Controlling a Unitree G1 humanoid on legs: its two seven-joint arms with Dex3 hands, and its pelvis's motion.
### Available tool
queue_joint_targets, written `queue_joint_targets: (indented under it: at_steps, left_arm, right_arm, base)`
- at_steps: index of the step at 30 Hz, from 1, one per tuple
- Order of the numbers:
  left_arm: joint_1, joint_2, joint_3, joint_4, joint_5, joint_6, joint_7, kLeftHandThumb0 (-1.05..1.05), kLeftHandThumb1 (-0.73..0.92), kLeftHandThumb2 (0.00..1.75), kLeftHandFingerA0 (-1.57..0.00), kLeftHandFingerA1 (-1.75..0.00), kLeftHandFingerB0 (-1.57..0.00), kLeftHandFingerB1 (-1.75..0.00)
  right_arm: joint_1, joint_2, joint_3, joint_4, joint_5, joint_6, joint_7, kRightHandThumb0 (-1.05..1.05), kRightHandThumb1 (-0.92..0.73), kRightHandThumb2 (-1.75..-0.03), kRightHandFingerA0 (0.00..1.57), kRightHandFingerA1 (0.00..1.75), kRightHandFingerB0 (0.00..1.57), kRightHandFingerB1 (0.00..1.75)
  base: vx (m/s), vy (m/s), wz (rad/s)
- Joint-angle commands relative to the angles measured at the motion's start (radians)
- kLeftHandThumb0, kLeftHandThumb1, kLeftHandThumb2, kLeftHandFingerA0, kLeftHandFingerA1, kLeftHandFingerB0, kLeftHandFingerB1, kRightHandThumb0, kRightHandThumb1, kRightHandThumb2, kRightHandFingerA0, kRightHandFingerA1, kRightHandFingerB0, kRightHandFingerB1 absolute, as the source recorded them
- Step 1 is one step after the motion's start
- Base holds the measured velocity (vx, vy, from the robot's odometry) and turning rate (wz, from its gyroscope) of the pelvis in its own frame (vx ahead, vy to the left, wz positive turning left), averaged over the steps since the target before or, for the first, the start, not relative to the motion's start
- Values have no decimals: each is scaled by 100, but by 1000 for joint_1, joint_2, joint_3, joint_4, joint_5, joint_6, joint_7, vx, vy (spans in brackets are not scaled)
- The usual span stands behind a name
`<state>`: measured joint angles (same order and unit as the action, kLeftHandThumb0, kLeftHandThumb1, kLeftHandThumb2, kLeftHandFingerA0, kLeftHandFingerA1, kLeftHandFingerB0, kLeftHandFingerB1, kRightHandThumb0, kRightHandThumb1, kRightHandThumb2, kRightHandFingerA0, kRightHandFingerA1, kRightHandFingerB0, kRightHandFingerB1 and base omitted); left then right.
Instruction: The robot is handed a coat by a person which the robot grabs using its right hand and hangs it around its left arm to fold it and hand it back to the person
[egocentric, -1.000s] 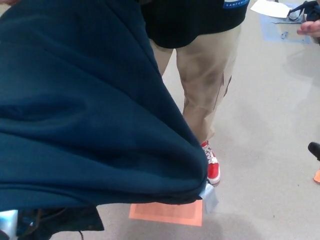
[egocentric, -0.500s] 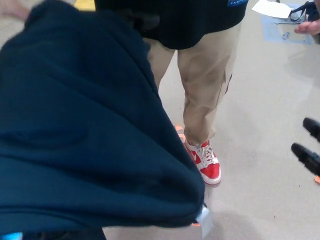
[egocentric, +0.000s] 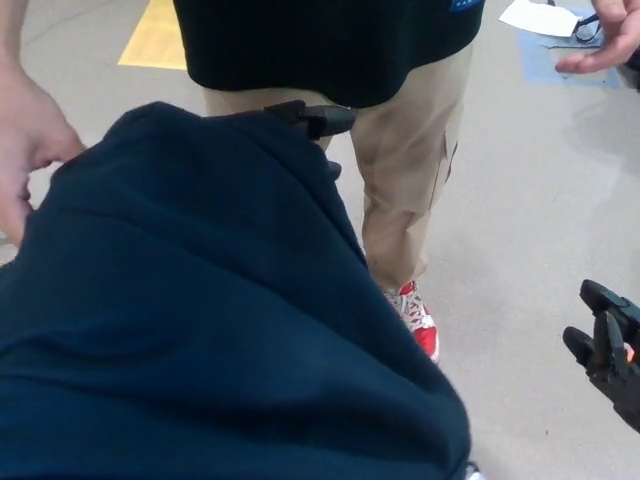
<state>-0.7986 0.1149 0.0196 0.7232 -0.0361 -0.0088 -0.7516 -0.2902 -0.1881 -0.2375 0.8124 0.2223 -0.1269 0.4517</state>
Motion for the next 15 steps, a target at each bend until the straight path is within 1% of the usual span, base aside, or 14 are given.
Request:
queue_joint_targets:
  at_steps: [1,15]
  left_arm:
    - [-6,21,3,-13,-29,26,9,-79,69,103,-11,-44,-3,-35]
    - [-5,26,-8,-14,-41,27,14,-79,69,103,-11,-44,-3,-35]
  right_arm:
    - [3,-10,-1,47,-32,-114,-51,-84,-73,-96,0,8,0,2]
    - [-7,-11,1,81,-32,-147,-52,-84,-73,-96,0,8,0,2]
  base:
    - [0,0,0]
    - [0,0,0]
